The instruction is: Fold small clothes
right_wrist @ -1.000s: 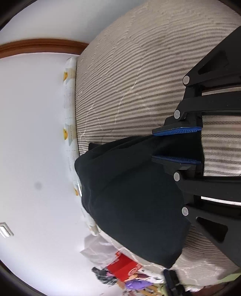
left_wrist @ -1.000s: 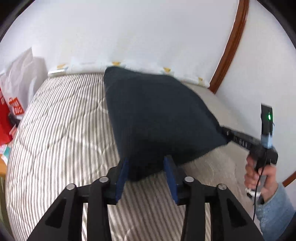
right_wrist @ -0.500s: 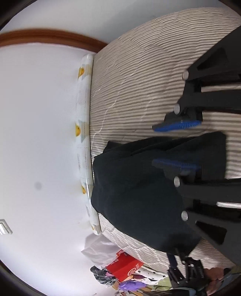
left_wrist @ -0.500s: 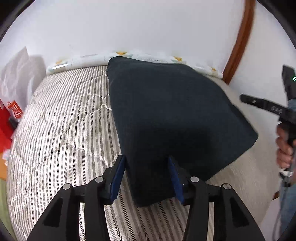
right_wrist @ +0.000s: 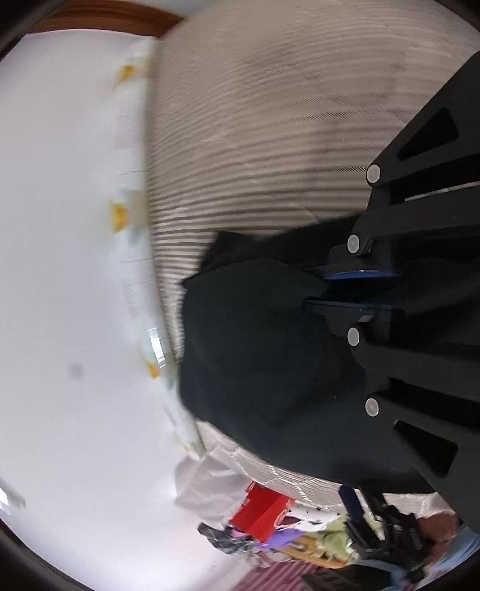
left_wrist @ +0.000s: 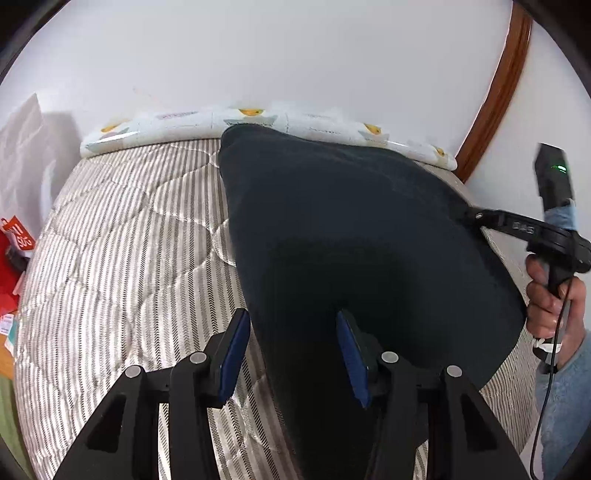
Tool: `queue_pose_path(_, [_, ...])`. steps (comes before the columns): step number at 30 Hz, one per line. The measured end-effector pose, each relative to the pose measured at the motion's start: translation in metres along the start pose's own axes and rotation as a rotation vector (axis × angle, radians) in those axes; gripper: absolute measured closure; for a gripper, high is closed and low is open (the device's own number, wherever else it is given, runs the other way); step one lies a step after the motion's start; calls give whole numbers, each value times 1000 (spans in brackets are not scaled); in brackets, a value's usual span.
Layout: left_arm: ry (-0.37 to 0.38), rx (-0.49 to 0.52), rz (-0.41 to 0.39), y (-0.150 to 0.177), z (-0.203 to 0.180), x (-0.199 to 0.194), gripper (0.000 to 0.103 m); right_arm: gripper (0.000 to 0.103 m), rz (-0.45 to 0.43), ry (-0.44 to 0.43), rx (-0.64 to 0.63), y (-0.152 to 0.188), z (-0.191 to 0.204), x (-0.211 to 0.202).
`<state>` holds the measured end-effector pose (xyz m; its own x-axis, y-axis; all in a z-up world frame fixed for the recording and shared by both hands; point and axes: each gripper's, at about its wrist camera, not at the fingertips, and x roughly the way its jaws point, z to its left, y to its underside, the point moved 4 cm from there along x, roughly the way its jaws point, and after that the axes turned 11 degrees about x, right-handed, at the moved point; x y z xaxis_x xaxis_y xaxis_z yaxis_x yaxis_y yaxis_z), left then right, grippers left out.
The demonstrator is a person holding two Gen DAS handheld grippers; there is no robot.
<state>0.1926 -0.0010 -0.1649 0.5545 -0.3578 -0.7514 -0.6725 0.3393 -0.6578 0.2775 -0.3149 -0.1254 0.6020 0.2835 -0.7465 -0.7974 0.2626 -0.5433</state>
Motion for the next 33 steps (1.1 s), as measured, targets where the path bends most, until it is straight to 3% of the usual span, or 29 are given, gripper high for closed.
queue_pose_path(3, [-2, 3, -10, -3, 0, 1, 55, 100, -34, -4, 1, -1, -10, -9])
queue_pose_path(6, [-4, -4, -17, -8, 2, 2, 55, 99, -6, 2, 16, -2, -14, -6])
queue_pose_path(10, [-22, -19, -30, -20, 11, 3, 55, 96, -39, 52, -34, -16, 1, -14])
queue_pose_path(15, [-44, -53, -18, -35, 29, 12, 55, 78, -15, 73, -39, -44, 11, 6])
queue_pose_path(25, [-13, -77, 2, -52, 45, 40, 55, 71, 53, 48, 75, -72, 4, 62])
queue_pose_path(26, [-13, -76, 3, -52, 45, 42, 55, 72, 52, 47, 69, -73, 6, 65])
queue_pose_path(28, [-20, -66, 7, -53, 44, 45, 54, 93, 38, 53, 28, -72, 12, 69])
queue_pose_path(33, [-18, -58, 10, -54, 44, 48, 54, 100, -68, 73, -78, -71, 17, 54])
